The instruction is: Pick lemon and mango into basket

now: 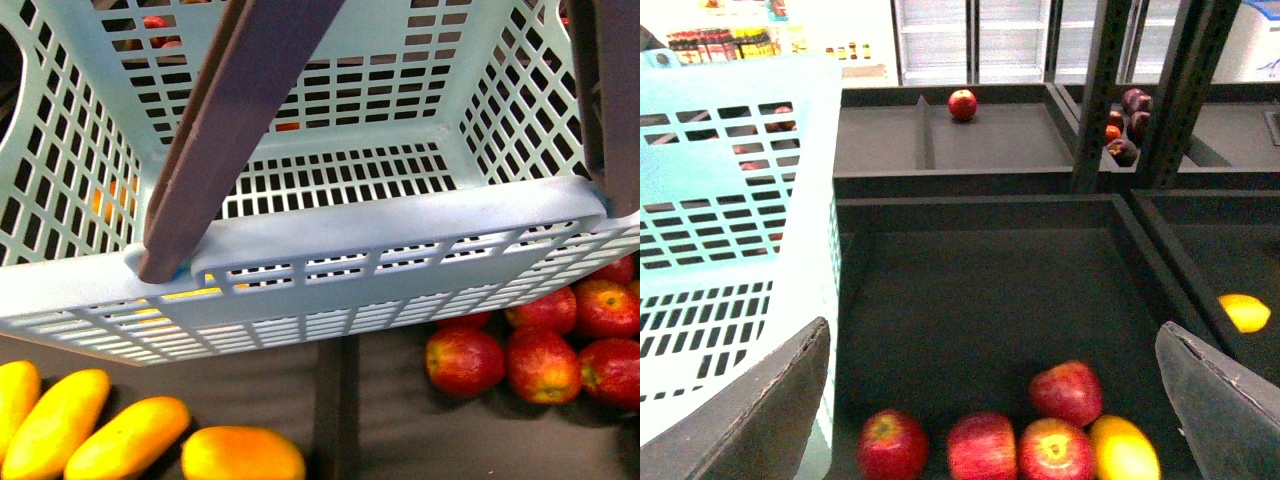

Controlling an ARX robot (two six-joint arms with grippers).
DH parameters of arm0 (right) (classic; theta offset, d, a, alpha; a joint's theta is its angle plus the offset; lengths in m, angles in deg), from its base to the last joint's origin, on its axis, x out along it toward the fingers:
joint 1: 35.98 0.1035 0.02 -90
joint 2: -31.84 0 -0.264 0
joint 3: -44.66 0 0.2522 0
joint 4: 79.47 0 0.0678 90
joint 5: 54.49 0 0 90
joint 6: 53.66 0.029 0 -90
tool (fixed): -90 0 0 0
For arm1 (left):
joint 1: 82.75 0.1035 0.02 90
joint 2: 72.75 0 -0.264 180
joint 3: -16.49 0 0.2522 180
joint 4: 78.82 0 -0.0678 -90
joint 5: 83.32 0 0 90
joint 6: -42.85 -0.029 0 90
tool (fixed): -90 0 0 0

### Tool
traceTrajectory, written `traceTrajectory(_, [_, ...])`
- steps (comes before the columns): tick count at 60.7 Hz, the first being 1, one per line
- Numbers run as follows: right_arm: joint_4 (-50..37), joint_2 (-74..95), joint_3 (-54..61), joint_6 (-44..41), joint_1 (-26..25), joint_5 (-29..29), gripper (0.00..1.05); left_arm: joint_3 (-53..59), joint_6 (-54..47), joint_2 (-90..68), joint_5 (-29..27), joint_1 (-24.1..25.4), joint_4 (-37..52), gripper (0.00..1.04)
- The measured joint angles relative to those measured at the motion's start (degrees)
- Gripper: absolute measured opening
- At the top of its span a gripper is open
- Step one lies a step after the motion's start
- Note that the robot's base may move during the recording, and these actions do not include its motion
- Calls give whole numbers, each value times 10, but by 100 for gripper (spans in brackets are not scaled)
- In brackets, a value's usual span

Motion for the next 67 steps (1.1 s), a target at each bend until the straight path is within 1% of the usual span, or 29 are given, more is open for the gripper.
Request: traceTrajectory(67, [0, 0, 1, 0, -1, 0, 96, 0, 0, 0, -3, -2, 0, 5])
